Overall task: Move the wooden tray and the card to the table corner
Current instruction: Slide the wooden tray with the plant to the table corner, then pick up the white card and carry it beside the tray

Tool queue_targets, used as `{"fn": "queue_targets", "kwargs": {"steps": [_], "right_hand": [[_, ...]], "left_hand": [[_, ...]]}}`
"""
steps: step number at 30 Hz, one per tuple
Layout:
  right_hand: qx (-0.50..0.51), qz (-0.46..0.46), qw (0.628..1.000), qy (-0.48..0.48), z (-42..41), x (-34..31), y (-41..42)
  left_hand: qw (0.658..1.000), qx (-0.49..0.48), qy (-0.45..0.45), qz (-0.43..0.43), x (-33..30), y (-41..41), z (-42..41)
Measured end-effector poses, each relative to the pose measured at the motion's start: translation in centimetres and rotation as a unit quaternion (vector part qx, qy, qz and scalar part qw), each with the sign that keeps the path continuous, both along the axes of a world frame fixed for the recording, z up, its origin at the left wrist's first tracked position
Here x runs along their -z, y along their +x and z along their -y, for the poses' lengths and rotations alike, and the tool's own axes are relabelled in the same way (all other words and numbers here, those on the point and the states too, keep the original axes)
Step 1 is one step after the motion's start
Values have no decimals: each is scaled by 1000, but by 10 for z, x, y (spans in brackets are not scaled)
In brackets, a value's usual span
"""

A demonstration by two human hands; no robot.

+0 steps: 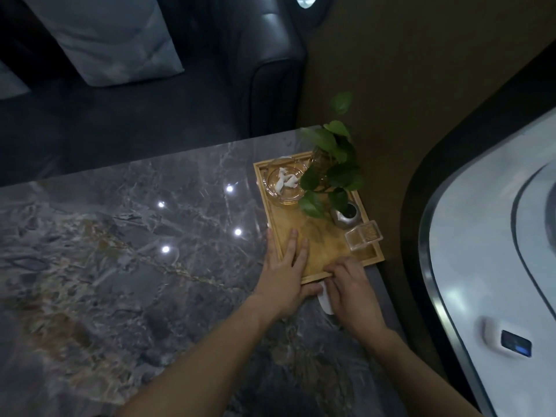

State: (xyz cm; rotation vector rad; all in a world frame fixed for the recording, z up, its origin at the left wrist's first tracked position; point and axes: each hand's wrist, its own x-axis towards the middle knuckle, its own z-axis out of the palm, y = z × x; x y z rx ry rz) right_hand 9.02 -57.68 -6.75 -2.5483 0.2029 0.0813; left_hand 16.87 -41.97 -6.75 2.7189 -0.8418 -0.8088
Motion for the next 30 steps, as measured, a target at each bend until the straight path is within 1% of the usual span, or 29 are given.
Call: {"fn": "queue_targets", "kwargs": {"steps": [5,7,9,12,15,18,23,28,30], "right_hand": [[4,-34,997,-69,-14,-7,-10],[-4,-52,994,-94,-22,-7,-14],[-14,-75,989,-124,-30,-6,-18],[-36,-68,982,-172,-53,-15,-25],[-62,-45,980,-182,-82,-26,-35],[-98,-46,977,-182,-111,-33,-45],[-157,-50,965,-204,-170,-48,-54],[-191,-45,960,-200,-238,-62,-63],[-204,-40,956,-206,-263,-66,-64]], "left_hand": [[999,14,-35,-3,-7,-13,-21],[999,8,-52,12,-9,-25,-36],[998,-7,-50,31,-12,-35,-48],[997,-38,-36,63,-23,-52,-73],[991,-71,-52,95,-29,-72,-103],[986,-105,-60,116,-34,-90,-136],[979,-166,-55,102,-45,-116,-205],[968,-210,-60,127,-58,-137,-283],[964,-228,-66,119,-62,-144,-310]]}}
